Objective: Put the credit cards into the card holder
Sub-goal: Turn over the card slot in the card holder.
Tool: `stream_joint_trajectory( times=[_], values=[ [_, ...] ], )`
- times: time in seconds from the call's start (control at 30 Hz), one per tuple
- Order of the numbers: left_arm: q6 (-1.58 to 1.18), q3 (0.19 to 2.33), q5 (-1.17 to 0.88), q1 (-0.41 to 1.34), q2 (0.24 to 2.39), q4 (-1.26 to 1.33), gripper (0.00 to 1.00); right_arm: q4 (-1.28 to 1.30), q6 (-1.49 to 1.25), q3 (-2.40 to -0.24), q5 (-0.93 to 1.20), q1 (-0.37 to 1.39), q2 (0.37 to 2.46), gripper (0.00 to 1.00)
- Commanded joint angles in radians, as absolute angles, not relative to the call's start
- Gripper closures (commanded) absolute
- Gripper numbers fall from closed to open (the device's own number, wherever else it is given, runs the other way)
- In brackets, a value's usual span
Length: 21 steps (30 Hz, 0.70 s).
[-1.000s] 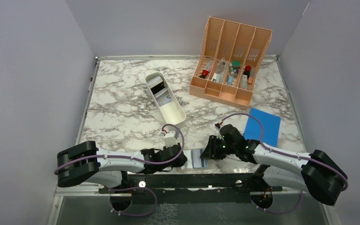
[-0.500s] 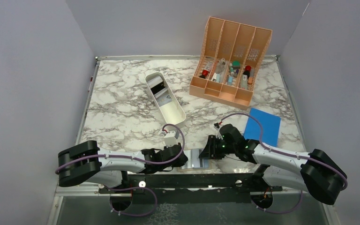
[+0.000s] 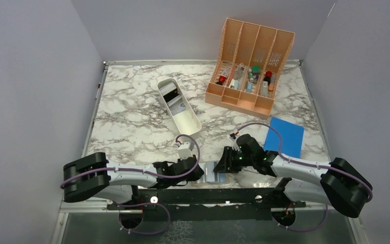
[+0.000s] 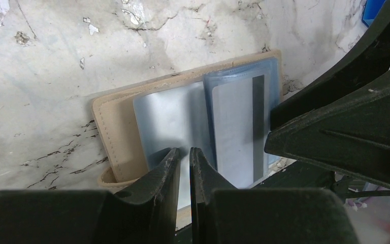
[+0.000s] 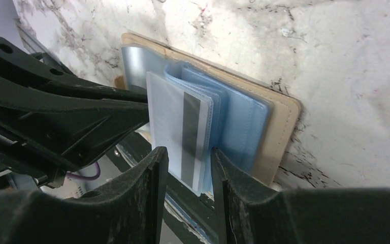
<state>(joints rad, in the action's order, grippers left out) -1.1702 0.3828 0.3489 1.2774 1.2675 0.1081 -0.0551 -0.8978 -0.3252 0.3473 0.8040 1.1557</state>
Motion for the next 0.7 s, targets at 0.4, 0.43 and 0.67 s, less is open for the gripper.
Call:
stream_joint_trajectory(
  times=[0.4, 0.43, 0.67],
  values=[
    [-1.178, 0.369, 0.336, 1.276, 1.282, 0.094, 0.83, -0.162, -0.926, -0.311, 0.422, 0.808, 1.144, 0.59],
    [-1.179, 0.37, 0.337, 1.277, 1.278, 0.093, 0.83, -0.166, -0.926, -0.311, 0.424, 0.808, 1.148, 0.59],
    [-1.188, 0.355, 0.341, 1.277, 1.249, 0.098, 0.83, -0.205, -0.927, -0.317, 0.452, 0.808, 1.151, 0.57]
  ],
)
